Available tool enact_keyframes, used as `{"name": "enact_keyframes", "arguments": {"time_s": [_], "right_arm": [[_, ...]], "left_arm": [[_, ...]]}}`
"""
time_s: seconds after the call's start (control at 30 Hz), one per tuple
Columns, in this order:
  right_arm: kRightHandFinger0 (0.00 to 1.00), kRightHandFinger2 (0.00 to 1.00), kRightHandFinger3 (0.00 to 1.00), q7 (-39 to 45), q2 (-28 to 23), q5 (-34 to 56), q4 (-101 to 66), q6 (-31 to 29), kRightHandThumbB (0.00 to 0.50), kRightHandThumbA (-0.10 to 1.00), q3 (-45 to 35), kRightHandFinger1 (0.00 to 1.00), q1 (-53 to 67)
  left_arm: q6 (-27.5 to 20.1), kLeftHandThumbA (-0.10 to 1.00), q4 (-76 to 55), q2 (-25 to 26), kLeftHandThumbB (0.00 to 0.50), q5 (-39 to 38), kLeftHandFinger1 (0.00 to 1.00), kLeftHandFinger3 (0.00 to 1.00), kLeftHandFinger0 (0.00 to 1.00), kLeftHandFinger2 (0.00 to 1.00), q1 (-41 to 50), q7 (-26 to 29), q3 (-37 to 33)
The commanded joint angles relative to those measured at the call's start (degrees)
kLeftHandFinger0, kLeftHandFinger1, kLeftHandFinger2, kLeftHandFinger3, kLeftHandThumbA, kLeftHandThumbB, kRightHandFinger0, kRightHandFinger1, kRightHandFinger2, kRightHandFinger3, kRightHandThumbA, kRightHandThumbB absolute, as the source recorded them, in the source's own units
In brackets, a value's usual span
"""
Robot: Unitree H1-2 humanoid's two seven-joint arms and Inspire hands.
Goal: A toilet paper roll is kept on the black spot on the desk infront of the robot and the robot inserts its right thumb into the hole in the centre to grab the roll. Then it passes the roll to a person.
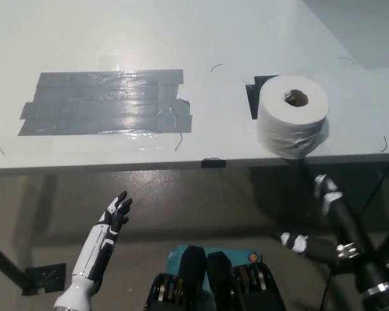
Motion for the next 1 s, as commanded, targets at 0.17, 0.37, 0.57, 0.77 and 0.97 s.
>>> {"name": "enact_keyframes", "arguments": {"time_s": [0.17,0.37,0.57,0.77,0.97], "right_arm": [[1.0,1.0,1.0,1.2,-12.0,1.0,-15.0,20.6,0.329,1.0,-11.1,1.0,-20.7],[1.0,1.0,1.0,9.7,-21.4,1.4,1.4,30.2,0.321,0.97,-6.5,1.0,-38.7],[1.0,1.0,1.0,23.3,-24.9,-0.7,28.1,29.2,0.286,0.86,4.4,1.0,-57.4],[1.0,1.0,1.0,31.7,-22.4,-5.6,50.3,28.5,0.316,0.84,14.5,1.0,-70.1],[1.0,1.0,1.0,37.4,-19.0,-9.8,65.3,22.6,0.383,0.76,22.7,1.0,-76.8]], "left_arm": [[-2.3,1.0,-1.2,0.0,0.139,0.4,1.0,1.0,1.0,1.0,0.4,0.0,0.1],[-2.2,1.0,-1.4,-0.2,0.139,0.0,1.0,1.0,1.0,1.0,0.5,0.2,0.4],[-2.3,1.0,-1.6,-0.1,0.127,0.0,1.0,1.0,1.0,1.0,0.3,0.2,0.5],[-1.9,1.0,-1.9,-0.2,0.143,0.2,1.0,1.0,1.0,1.0,0.0,0.1,0.3],[-1.3,1.0,-2.4,-0.5,0.154,0.3,1.0,1.0,1.0,1.0,0.3,0.0,0.0]]}}
